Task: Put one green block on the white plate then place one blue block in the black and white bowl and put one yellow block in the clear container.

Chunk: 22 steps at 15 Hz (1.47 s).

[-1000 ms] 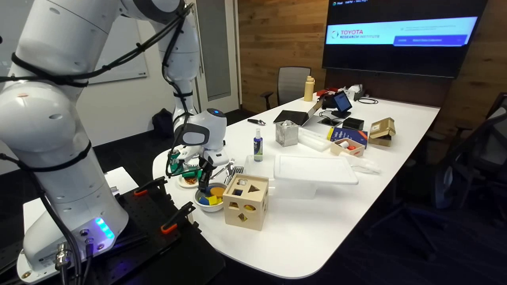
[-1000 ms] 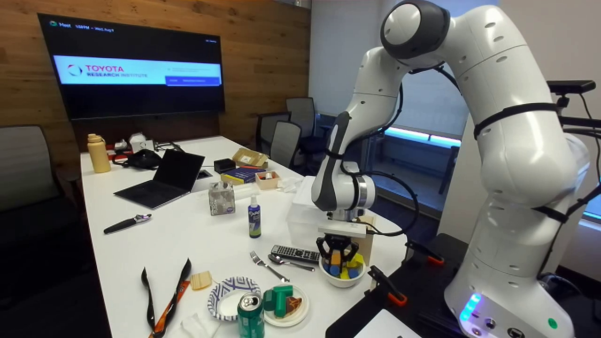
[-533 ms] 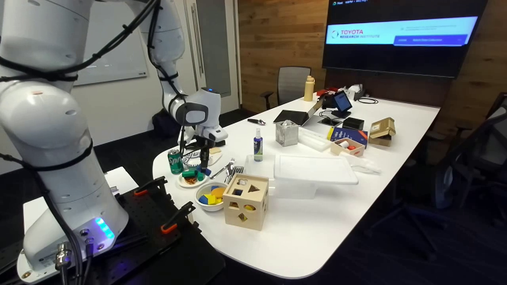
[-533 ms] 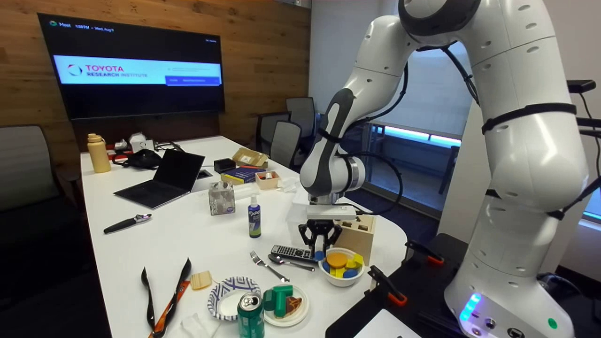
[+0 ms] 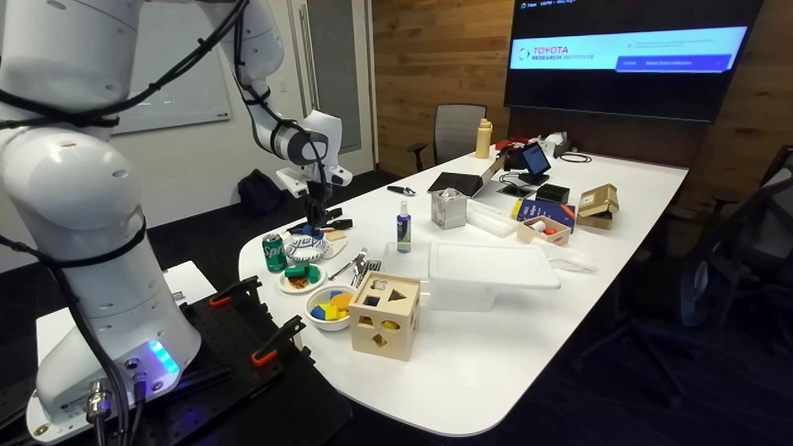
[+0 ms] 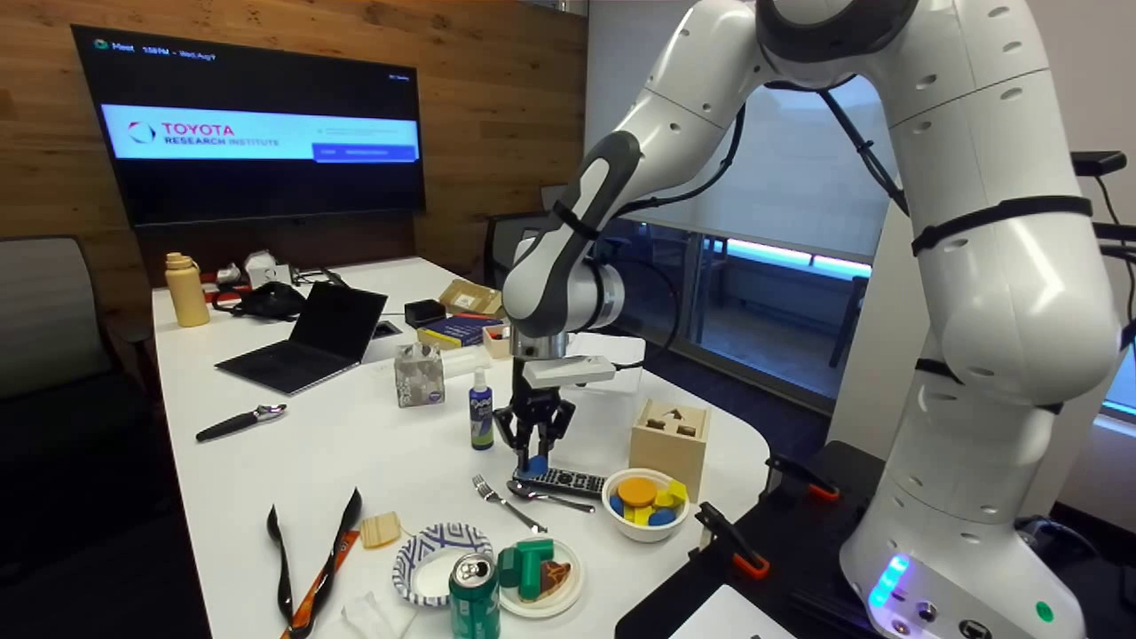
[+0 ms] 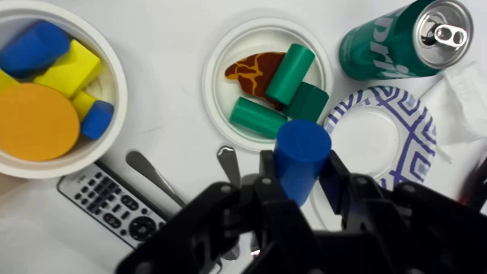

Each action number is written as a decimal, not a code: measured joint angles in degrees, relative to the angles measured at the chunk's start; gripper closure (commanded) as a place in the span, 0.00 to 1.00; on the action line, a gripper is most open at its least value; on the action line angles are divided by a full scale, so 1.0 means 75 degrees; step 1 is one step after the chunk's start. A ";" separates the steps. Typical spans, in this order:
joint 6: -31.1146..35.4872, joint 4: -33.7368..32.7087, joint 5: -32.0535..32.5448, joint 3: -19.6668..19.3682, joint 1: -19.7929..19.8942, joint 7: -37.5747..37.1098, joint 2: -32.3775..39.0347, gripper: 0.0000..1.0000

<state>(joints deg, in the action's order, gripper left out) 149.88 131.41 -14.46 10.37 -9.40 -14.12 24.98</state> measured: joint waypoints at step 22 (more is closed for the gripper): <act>-0.4053 -0.6457 0.0066 0.0775 0.0284 0.4341 0.5166 0.05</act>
<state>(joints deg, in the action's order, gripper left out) 119.48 82.99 -13.97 16.18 -7.27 18.44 63.73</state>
